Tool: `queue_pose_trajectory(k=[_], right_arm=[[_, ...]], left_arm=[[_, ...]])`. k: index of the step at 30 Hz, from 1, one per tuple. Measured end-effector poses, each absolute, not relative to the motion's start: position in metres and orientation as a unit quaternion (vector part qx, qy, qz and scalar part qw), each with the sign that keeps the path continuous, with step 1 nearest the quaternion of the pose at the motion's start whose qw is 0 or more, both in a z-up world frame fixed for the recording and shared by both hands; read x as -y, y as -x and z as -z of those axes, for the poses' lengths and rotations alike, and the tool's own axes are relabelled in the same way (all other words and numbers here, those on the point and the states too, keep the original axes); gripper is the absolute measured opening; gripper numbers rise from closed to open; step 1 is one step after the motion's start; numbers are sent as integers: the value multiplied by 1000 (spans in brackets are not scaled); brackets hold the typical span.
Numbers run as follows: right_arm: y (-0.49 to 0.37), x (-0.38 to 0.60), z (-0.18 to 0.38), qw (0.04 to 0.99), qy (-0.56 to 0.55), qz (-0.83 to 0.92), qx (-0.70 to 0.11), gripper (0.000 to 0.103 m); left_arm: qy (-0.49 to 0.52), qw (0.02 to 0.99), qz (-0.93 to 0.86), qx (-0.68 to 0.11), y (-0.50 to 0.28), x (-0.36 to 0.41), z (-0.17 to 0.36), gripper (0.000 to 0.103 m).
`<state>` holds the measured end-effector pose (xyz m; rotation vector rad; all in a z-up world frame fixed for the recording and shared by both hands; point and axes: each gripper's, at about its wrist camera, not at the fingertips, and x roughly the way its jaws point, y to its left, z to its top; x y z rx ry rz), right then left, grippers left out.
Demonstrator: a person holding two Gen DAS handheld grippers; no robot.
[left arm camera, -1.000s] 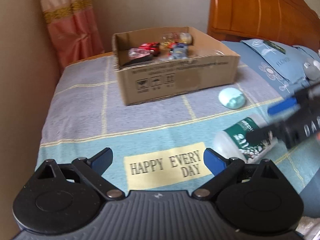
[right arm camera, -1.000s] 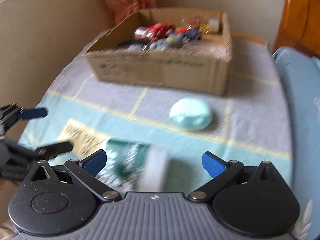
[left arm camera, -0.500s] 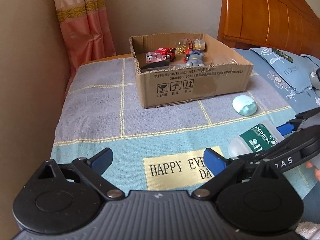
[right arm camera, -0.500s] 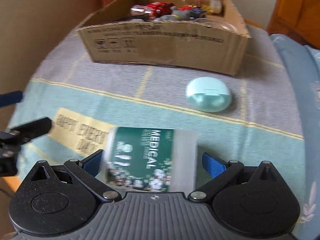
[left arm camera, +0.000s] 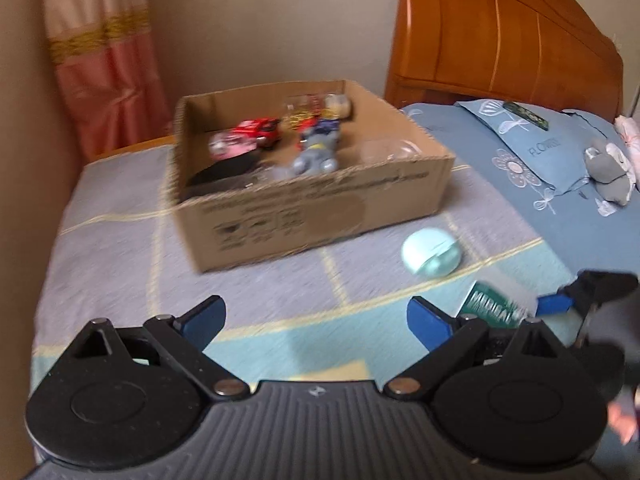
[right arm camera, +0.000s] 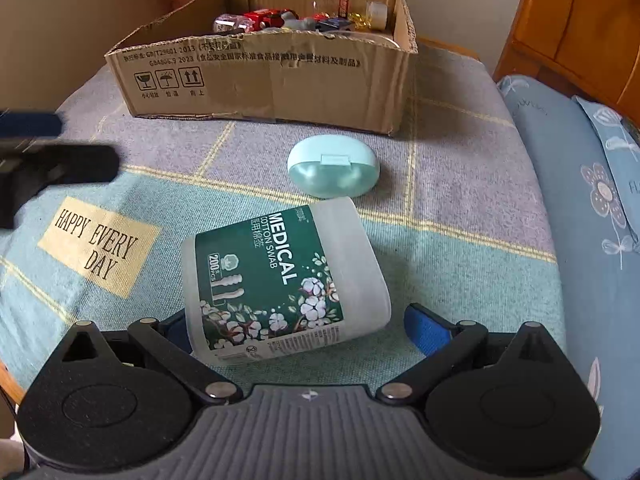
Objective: Organize rigid objects
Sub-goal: 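Close the right tool on the white MEDICAL bottle while the left tool approaches the light-blue case, then close the left tool on the light-blue oval case while the right tool holds the bottle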
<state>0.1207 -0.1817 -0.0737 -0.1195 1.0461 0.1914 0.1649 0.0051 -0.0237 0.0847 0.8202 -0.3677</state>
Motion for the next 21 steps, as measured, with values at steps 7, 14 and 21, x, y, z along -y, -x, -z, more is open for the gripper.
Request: queue_pose_trajectory(k=[7,14,21], right_arm=[[-118,184,74,865,65,-106,-487,103],[-118,185,74,866,71,-116,-481,103],[-118,186,74,868,75,-122,-476,103]], left_arm=[[-29,874,226,-429,-203,42,27,97],[-30,855,240,-459,-235,83,47,96],[-33,852,237,-465,-242,98,65,96]])
